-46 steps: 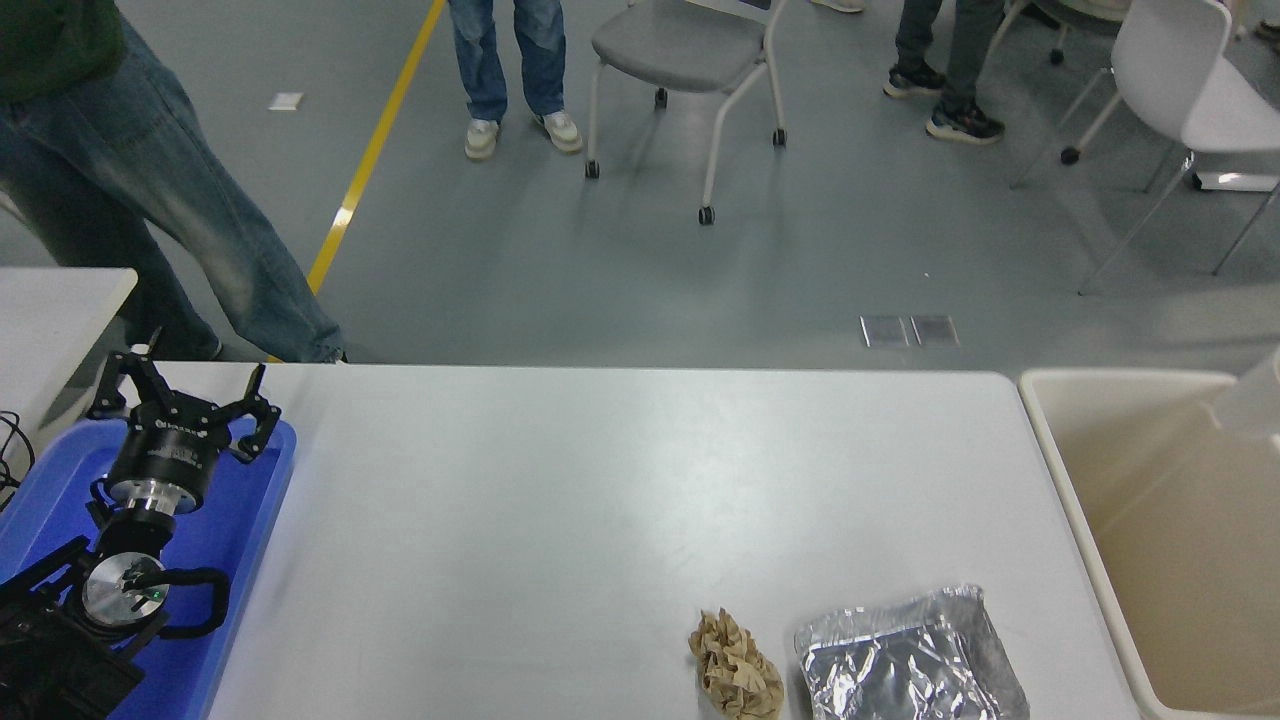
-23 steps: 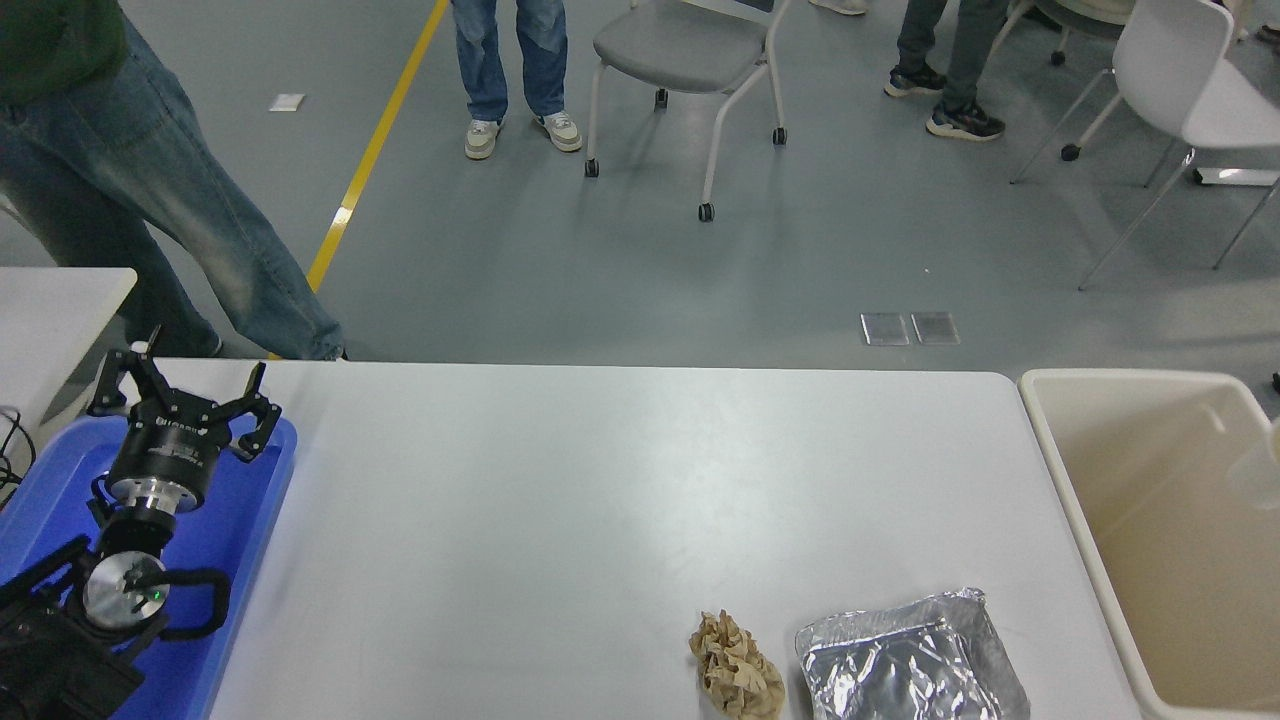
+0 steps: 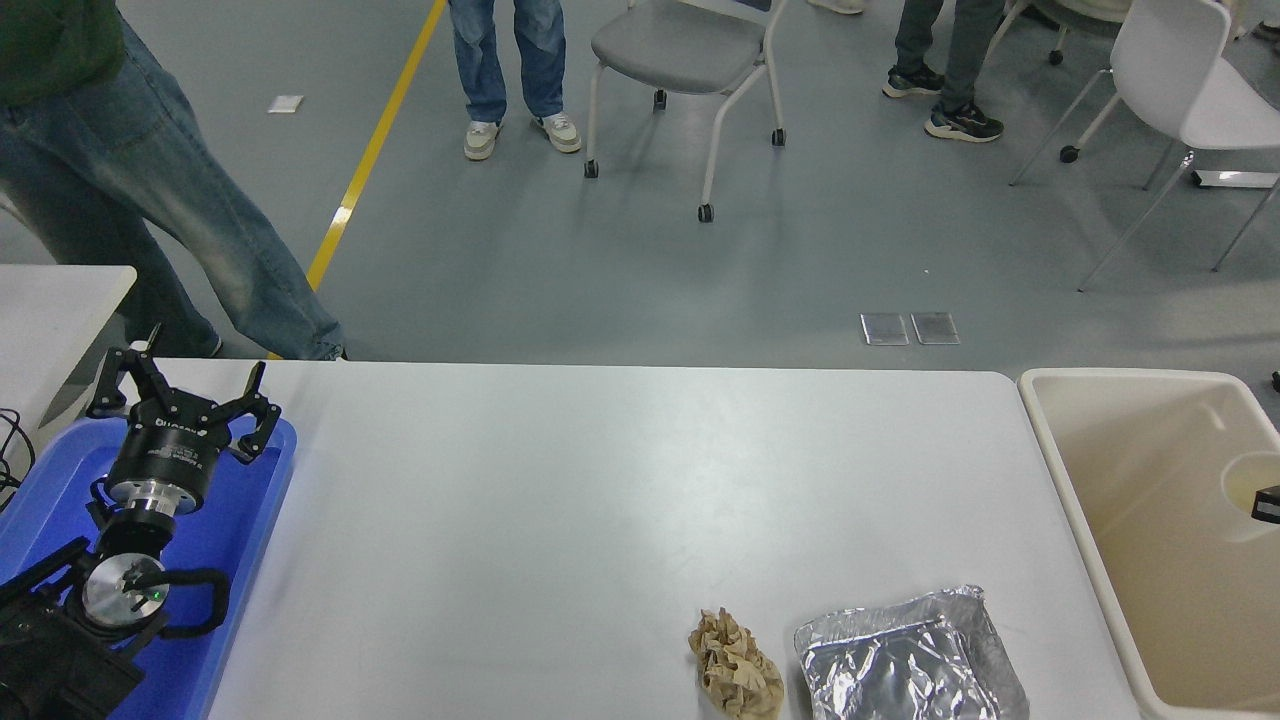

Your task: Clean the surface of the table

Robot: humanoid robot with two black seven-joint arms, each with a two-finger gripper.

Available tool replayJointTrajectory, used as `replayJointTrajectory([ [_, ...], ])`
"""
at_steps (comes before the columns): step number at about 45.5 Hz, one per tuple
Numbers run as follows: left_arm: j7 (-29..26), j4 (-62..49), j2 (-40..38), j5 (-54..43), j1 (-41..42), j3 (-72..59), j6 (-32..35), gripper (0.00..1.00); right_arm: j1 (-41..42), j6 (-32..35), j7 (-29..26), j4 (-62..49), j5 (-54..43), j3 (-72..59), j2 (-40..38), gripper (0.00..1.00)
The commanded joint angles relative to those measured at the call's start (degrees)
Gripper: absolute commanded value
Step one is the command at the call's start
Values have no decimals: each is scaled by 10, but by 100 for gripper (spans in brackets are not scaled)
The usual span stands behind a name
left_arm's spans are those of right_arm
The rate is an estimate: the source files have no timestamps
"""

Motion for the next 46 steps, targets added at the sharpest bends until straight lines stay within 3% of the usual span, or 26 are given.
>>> replayJointTrajectory([
  [1,0,0,0,0,0,0,0,100,-16,7,-15,-47,5,2,49,0],
  [28,0,0,0,0,0,0,0,100,-29,1,-28,-75,21,2,55,0],
  [29,0,0,0,0,0,0,0,100,-29,1,-29,-80,21,3,55,10],
  [31,0,0,0,0,0,0,0,100,-29,2,-31,-91,21,3,58,45],
  [33,0,0,0,0,0,0,0,100,-29,6,-32,-98,21,2,62,72],
  [34,0,0,0,0,0,0,0,100,-29,8,-32,-98,21,2,62,95],
  [35,0,0,0,0,0,0,0,100,-29,8,-33,-98,21,2,61,100],
  [46,0,0,0,0,0,0,0,100,-30,6,-35,-109,31,4,62,100],
])
